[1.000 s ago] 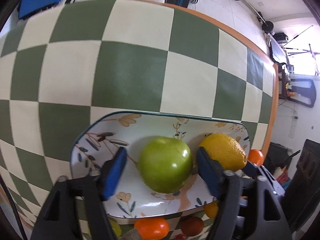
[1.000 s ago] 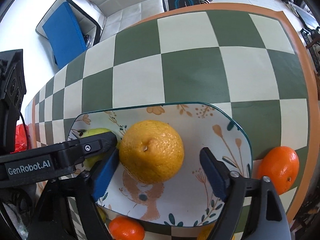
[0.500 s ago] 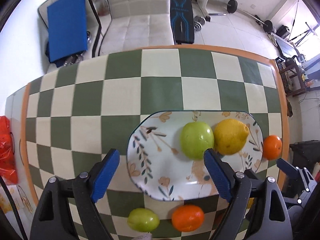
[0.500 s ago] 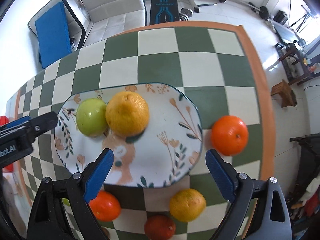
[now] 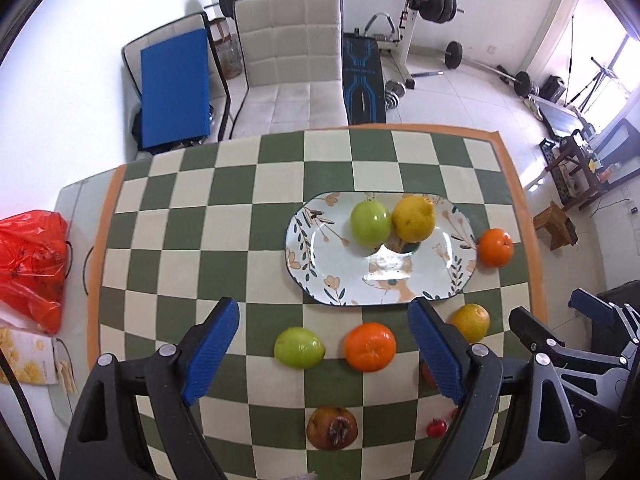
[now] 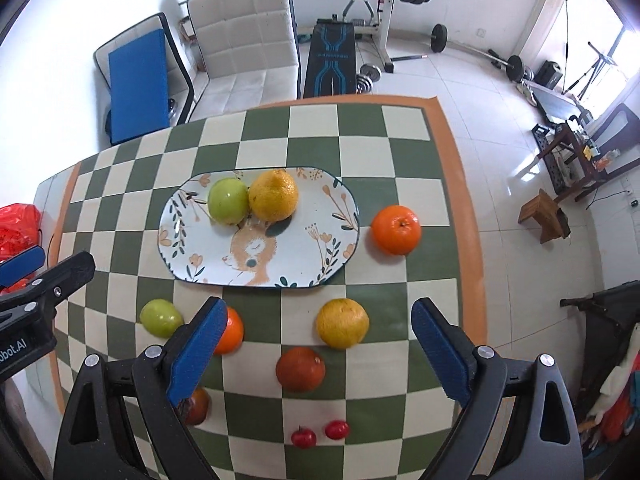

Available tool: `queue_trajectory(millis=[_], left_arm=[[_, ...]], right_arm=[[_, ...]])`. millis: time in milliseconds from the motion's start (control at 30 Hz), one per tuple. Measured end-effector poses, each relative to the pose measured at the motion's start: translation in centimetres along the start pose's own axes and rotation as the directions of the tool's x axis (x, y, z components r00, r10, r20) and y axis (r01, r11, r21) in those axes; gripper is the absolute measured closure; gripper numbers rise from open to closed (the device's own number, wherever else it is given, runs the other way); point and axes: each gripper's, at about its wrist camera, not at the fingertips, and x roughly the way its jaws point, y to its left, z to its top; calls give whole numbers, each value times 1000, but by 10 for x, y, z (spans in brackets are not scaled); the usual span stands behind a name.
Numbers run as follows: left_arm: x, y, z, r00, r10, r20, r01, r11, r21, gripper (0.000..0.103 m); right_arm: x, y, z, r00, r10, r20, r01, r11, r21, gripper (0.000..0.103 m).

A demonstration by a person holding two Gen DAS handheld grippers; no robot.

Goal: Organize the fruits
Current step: 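Withdraw both tools from the plate back over the table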

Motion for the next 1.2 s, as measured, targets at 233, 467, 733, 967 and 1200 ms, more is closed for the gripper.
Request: queue_trajectory(millis=[233, 467, 733, 967, 1200], left_arm=[[-51, 0, -18, 998, -18, 55, 19, 1000, -16, 17], [-89, -2, -36, 995, -32, 91, 33, 999, -14, 17], [-105, -2, -49, 994, -46, 97, 48, 999, -21, 17], [-78, -2, -54, 998, -38, 42, 38, 999, -18, 1], [6, 10, -71, 991, 12, -134, -18, 999, -44, 1]], right_arm=[[-63, 0, -24, 998, 24, 66, -23, 1000, -8, 8], [-115, 5, -44, 991, 68, 119, -68, 998, -3, 8], [-146, 10, -57, 984, 86, 154, -85, 996, -8, 8], [-127, 5, -57, 985, 131, 113, -137, 990, 41, 8], [-21, -12, -69, 982, 168, -83, -158, 981, 113, 8]])
